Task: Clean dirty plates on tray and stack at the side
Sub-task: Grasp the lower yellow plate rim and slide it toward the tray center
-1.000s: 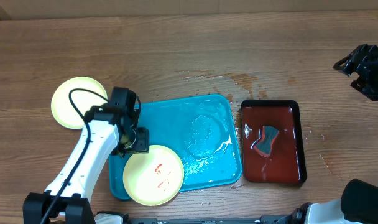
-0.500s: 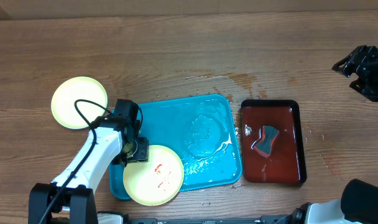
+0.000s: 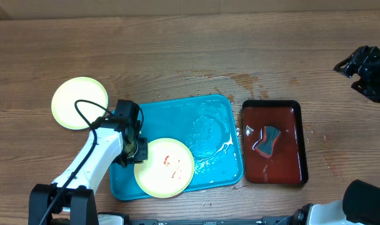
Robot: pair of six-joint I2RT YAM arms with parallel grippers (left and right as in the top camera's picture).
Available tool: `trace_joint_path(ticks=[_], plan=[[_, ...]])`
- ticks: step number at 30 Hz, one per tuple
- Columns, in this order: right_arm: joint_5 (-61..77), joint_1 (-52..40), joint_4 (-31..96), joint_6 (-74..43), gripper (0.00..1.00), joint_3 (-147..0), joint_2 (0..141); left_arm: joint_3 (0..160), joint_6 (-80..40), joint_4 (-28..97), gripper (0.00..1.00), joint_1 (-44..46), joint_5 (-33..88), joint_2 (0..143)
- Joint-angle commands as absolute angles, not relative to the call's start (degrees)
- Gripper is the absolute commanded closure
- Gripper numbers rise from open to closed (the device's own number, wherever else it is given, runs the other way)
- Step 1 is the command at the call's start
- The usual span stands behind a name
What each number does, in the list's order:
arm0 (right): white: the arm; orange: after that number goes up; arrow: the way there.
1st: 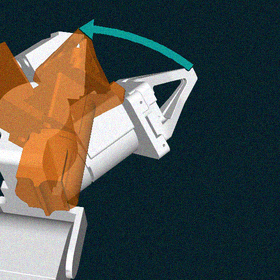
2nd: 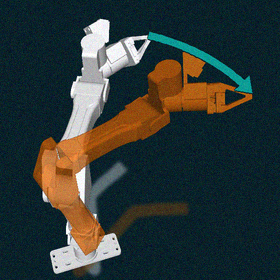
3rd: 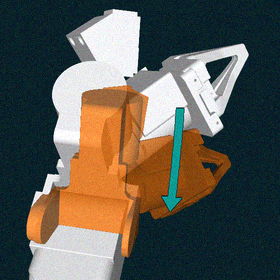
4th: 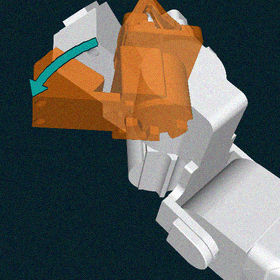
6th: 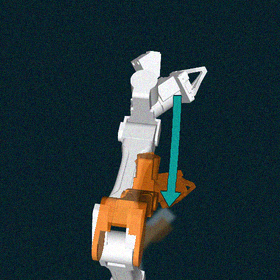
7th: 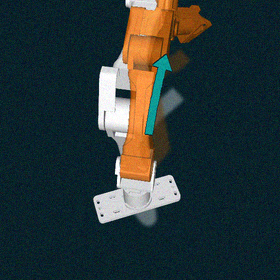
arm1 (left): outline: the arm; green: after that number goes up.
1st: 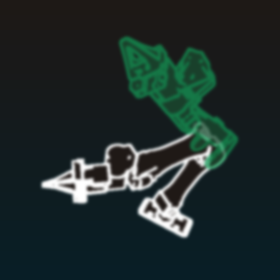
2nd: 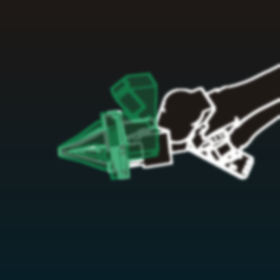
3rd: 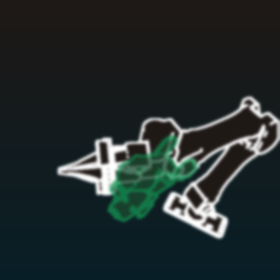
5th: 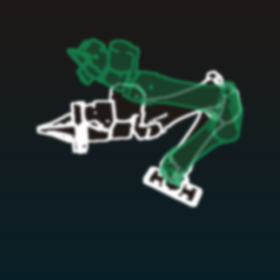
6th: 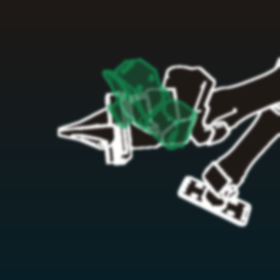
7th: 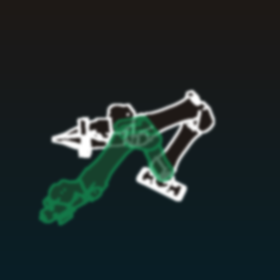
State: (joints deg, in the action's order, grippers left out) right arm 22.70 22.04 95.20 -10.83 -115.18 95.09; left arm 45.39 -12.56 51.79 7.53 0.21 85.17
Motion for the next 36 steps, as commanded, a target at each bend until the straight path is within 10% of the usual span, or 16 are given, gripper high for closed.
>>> trace_joint_path(ticks=[1,7,15,25,28,31,36], plan=[[23.3,22.1,95.1,-10.4,0.34,-115.8,94.3,45.1,-13.3,51.7,0.71,7.9,1.4,85.5],[23.3,22.1,95.1,-10.4,0.34,-115.8,94.3,45.1,-16.0,54.7,0.31,7.9,8.1,85.5],[23.3,22.1,95.2,-10.4,0.34,-115.8,94.3,44.3,-24.5,62.2,0.33,7.9,16.2,85.5],[23.3,22.1,95.2,-10.4,0.34,-115.8,94.3,38.3,-39.8,58.4,0.73,7.9,20.0,85.5],[23.3,22.1,95.2,-10.4,0.34,-115.8,94.3,37.6,-43.4,58.4,0.63,7.9,20.0,85.5],[23.3,22.1,95.2,-10.4,0.33,-115.8,94.3,37.5,-45.1,58.3,0.96,7.9,19.9,85.5],[23.3,22.1,95.2,-10.4,0.33,-115.8,94.3,37.5,-45.9,56.9,0.95,7.9,19.9,85.5]])
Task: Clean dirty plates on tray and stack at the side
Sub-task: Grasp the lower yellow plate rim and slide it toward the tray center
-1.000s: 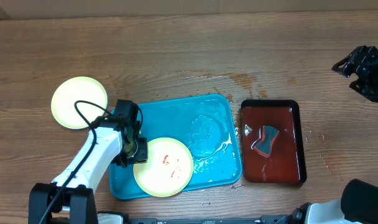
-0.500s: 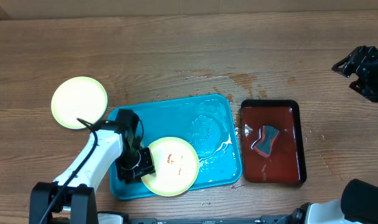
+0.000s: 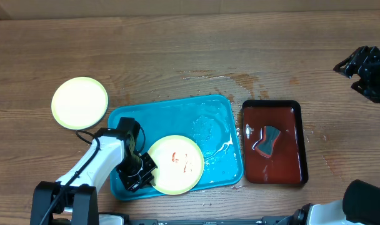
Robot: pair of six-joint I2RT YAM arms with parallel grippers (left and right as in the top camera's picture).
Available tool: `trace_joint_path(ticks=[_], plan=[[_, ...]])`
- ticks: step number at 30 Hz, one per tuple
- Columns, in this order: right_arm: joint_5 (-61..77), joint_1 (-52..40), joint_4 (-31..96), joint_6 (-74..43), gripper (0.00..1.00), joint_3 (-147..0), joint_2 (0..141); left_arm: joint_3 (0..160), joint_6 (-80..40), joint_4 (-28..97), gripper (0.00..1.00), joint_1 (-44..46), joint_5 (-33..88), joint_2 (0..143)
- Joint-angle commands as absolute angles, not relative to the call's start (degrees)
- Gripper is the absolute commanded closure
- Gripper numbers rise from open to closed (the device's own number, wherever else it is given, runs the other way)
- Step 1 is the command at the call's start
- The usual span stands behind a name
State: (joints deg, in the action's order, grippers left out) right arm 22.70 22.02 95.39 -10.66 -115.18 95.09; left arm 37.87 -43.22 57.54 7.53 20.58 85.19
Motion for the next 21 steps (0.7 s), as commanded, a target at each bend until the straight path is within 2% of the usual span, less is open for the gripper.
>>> trace_joint_path(ticks=[1,5,13,18,21], plan=[[23.3,22.1,95.2,-10.4,0.34,-115.8,94.3,37.5,-45.9,56.7,0.96,7.9,19.7,85.5],[23.3,22.1,95.2,-10.4,0.34,-115.8,94.3,37.5,-44.0,55.2,0.96,7.9,16.6,85.5],[23.2,20.2,95.2,-9.9,0.39,-115.8,94.3,37.7,-25.2,41.3,0.96,7.9,15.7,85.5],[22.1,17.0,95.7,-9.3,0.41,-115.8,94.3,38.1,-18.5,37.4,0.96,7.7,8.8,85.5],[20.8,14.8,95.8,-9.3,0.44,-115.8,94.3,38.1,-13.0,35.9,0.88,7.7,5.5,85.5]])
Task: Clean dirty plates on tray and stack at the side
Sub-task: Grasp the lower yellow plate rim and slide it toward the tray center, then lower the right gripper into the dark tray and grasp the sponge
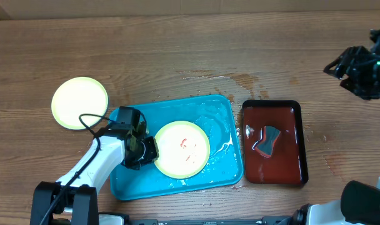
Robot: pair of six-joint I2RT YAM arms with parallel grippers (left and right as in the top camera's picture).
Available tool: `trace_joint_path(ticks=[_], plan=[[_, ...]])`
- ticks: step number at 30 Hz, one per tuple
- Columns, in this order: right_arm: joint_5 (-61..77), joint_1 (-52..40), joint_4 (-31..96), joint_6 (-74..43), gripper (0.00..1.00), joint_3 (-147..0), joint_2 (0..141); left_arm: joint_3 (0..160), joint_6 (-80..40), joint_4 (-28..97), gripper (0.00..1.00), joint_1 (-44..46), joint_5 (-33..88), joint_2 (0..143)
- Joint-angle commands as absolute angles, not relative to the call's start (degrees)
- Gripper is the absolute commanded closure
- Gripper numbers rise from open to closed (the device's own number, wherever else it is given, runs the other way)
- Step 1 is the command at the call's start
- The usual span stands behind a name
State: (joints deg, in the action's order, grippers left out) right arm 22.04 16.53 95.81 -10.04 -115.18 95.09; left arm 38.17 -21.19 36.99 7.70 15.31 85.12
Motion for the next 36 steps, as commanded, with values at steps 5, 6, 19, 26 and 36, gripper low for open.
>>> trace_joint_path(ticks=[5,6,19,26,36], plan=[[20.1,10.7,96.4,-9.8,0.52,-115.8,94.3,38.5,-7.4,32.3,0.96,7.6,4.4,85.5],[18.7,9.9,96.8,-10.9,0.52,-115.7,94.3,38.8,-7.7,32.3,0.96,7.6,4.2,85.5],[10.5,3.3,94.5,-20.5,0.74,-100.9,94.3,42.5,-15.6,36.8,0.96,7.5,2.6,85.5],[10.8,0.1,87.8,-24.1,0.48,-83.5,94.3,42.8,-15.6,36.8,0.96,7.6,4.1,85.5],[15.7,-1.3,70.9,-27.8,0.43,-61.6,94.3,42.8,-15.4,36.8,0.96,7.6,4.5,85.5]])
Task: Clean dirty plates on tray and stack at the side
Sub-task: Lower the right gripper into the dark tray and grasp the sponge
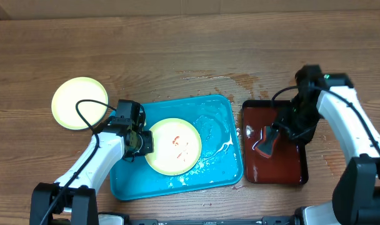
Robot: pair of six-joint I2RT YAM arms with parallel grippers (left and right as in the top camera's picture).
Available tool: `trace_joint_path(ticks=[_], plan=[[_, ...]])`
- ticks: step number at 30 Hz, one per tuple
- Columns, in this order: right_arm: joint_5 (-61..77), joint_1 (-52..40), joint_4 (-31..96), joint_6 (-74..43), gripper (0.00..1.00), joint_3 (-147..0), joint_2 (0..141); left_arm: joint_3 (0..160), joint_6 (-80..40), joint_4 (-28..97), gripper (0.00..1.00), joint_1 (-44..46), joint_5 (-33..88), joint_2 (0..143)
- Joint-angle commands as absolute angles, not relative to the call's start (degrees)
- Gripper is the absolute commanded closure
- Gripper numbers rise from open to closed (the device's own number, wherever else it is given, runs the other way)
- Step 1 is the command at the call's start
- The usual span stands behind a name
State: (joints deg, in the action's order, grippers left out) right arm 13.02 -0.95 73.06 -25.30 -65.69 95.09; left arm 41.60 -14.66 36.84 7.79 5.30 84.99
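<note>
A pale yellow plate (172,145) smeared with red lies flat on the blue tray (209,125). My left gripper (144,142) grips its left rim. A clean yellow plate (79,102) rests on the table left of the tray. A grey sponge (267,139) lies in the dark red tray (284,169). My right gripper (279,127) hovers just above the sponge's upper right end; whether its fingers are open cannot be made out.
Spilled water glistens on the blue tray's right half (212,134) and on the wood behind it (221,80). The left arm's black cable (84,112) loops over the clean plate's edge.
My right arm has come from the far right table edge to just over the sponge in the red tray. The left gripper shifted the dirty plate slightly left and forward.
At first my left gripper held the dirty plate at the blue tray's front left, overhanging the edge. It then had the plate further right, later near the tray's middle. The right arm stayed at the far right until now, when it stands over the sponge.
</note>
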Motion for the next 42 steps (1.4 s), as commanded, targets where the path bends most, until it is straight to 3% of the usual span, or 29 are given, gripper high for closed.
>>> trace_joint_path(ticks=[1,9,13,22,24,26,33,42], plan=[[17.0,-1.3,68.2,-28.2,0.43,-59.4,94.3,42.8,-15.4,36.8,0.96,7.6,4.6,85.5],[20.2,-1.3,56.3,-29.0,0.45,-53.5,94.3,42.8,-15.4,36.8,0.96,7.6,4.8,85.5],[20.1,-1.3,52.4,-29.0,0.51,-52.8,94.3,42.8,-15.4,36.8,0.96,7.6,5.1,85.5],[18.5,-1.5,49.6,-29.0,0.56,-48.8,94.3,42.8,-15.4,36.8,0.96,7.6,5.2,85.5],[18.5,-1.5,48.8,-29.0,0.69,-47.4,94.3,42.8,-15.4,36.8,0.96,7.6,5.5,85.5],[18.3,-1.5,48.1,-29.0,0.96,-46.9,94.3,42.8,-15.4,36.9,0.96,7.6,5.8,85.5],[19.9,-1.6,45.6,-26.2,0.96,-49.8,94.2,42.8,-15.4,36.8,0.96,7.6,6.0,85.5],[17.2,-5.0,61.4,-17.3,0.96,-64.8,93.0,42.8,-15.1,37.2,0.96,7.8,6.0,85.5]])
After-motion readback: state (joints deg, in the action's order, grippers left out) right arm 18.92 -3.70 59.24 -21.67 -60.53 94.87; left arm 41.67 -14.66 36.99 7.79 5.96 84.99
